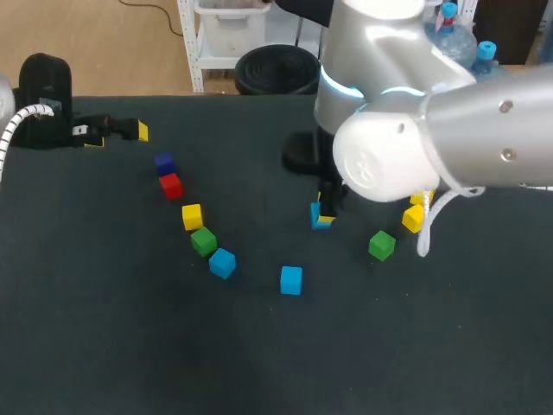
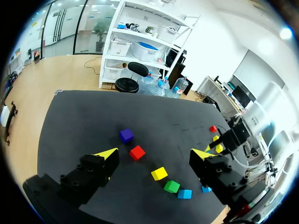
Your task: Place the blue cubes, place green cubes on the blue cubes, place the yellow cubes on the green cubes, then place the red cubes on the yellow cubes, and place purple cube on the red cubes.
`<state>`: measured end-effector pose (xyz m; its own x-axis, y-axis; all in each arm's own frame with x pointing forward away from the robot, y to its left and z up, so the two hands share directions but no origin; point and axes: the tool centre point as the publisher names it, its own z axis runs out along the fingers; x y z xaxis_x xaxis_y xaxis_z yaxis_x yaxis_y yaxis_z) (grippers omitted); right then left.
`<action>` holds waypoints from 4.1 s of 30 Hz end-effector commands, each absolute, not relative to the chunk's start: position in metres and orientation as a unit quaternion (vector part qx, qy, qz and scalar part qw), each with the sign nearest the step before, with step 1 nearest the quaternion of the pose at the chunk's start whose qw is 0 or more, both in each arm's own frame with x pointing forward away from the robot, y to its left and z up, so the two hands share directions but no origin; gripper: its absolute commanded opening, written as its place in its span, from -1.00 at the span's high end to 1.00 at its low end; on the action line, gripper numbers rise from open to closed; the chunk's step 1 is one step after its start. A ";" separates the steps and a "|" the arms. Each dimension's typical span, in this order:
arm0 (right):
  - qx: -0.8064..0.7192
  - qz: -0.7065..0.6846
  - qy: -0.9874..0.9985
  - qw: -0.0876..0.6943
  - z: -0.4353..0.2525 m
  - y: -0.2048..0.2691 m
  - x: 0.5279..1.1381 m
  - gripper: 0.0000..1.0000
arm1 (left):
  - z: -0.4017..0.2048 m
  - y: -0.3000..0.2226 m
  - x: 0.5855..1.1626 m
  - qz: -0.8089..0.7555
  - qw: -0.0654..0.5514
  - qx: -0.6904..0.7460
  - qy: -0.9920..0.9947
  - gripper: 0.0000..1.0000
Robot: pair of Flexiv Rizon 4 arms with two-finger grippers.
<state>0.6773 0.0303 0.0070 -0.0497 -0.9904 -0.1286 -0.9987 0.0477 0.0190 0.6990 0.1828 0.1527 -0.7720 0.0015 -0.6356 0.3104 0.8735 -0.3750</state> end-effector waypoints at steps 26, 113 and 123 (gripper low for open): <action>-0.669 0.061 0.740 0.021 -0.008 0.022 0.696 -1.00 | 0.151 0.185 0.699 -0.242 0.329 0.088 0.909 -1.00; -0.693 0.080 0.716 0.020 0.019 0.084 0.537 -1.00 | 0.151 0.185 0.699 -0.242 0.329 0.088 0.909 -1.00; -0.698 0.070 0.712 0.045 0.048 0.079 0.529 -1.00 | 0.151 0.185 0.699 -0.242 0.329 0.088 0.909 -1.00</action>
<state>0.5360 0.0856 0.0488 -0.0227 -0.9884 -0.1504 -0.9981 0.0138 0.0603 0.6991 0.1828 0.1527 -0.7720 0.0015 -0.6356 0.3104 0.8735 -0.3750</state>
